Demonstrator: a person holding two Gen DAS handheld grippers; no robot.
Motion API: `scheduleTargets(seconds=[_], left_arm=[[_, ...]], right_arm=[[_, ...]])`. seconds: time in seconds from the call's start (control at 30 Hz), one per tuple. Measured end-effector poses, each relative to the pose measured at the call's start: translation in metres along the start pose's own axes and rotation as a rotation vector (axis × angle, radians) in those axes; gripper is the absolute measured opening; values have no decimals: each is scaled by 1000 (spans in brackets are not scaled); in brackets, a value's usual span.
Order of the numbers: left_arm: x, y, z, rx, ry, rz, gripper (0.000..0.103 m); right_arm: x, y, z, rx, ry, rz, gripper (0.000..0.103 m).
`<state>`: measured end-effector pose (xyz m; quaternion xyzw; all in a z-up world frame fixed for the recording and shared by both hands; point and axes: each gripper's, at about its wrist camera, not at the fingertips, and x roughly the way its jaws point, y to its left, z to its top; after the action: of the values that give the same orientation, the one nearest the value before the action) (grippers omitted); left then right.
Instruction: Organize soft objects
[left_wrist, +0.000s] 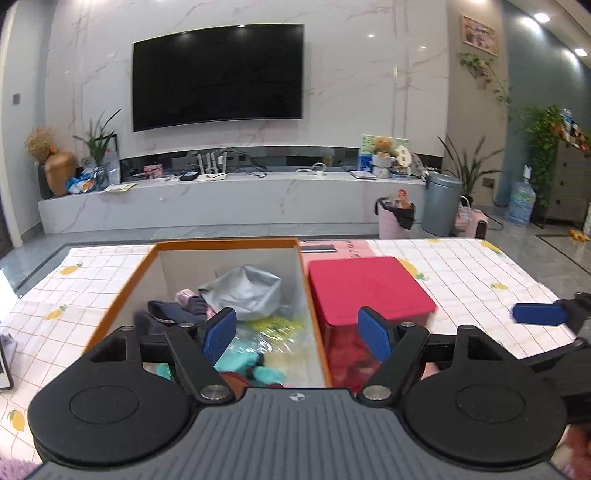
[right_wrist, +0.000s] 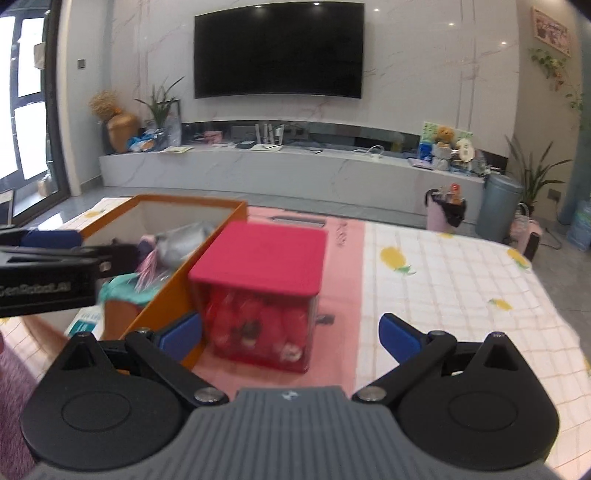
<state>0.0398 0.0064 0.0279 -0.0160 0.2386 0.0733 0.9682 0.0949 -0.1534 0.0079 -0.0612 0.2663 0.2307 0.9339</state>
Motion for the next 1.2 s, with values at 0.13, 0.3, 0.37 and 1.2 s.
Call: scheduleTargets(seconds=[0.13,0.3,0.37,1.2], left_arm=[[0,-12,-9,35,-10,7,88],[-2,-19,-22,21,-14,-14,88],[-1,-19,-25,16,-19,-21,88],[-4,-26,-39,-5,-16,-47,88]], right_arm=[[-5,5,-9,20,-37,14,100],[-7,8,-17,1,-53,10,100],[-7,7,-20,15,-52,10,100],[-8,6,-27,9,-36,-18,100]])
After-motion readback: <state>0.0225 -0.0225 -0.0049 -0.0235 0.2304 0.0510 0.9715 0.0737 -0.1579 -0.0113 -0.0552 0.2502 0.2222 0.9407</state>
